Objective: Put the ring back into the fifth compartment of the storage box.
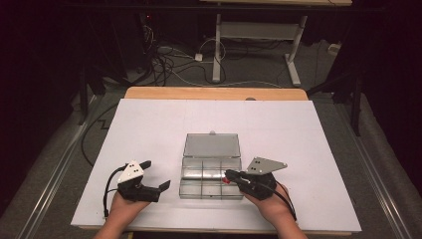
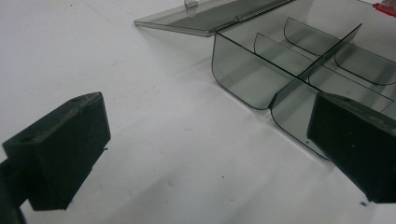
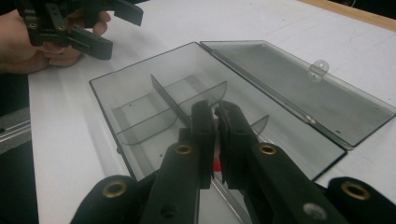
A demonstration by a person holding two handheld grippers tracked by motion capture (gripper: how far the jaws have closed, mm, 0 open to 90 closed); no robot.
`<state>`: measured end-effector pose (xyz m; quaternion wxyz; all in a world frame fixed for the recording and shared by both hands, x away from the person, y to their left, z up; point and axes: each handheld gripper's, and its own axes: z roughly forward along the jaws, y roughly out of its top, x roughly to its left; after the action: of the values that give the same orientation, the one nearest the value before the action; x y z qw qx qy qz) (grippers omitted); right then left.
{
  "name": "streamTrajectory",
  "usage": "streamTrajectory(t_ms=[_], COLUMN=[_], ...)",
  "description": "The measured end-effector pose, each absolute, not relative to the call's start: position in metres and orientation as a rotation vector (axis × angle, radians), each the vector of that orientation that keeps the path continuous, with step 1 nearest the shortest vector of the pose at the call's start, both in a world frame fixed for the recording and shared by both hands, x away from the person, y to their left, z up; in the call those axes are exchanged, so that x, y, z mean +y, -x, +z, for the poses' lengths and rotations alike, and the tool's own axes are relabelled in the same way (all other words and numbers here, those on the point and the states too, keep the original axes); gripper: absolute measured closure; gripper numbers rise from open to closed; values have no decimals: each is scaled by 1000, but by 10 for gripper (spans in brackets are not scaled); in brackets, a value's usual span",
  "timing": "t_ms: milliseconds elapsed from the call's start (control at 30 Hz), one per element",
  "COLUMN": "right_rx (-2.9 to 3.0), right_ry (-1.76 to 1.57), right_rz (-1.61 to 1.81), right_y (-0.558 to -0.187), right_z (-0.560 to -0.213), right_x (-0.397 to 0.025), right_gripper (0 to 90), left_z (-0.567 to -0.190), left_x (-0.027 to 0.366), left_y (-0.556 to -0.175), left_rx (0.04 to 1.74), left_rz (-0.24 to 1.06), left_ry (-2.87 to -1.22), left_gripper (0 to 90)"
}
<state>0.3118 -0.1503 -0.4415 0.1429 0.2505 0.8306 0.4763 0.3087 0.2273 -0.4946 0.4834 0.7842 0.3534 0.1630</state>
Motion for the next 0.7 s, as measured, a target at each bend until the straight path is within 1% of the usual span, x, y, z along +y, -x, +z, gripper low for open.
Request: streamTrajectory(t_ms=[700], right_rx=[2465], right_ry=[-645], right_rz=[1349], right_y=[-309], right_z=[-452], right_x=[-120], right_gripper=[872], left_z=[-495], left_x=[227], left_y=[-308], left_rx=[855], left_rz=[395], left_ry=[-1910], left_gripper=[0])
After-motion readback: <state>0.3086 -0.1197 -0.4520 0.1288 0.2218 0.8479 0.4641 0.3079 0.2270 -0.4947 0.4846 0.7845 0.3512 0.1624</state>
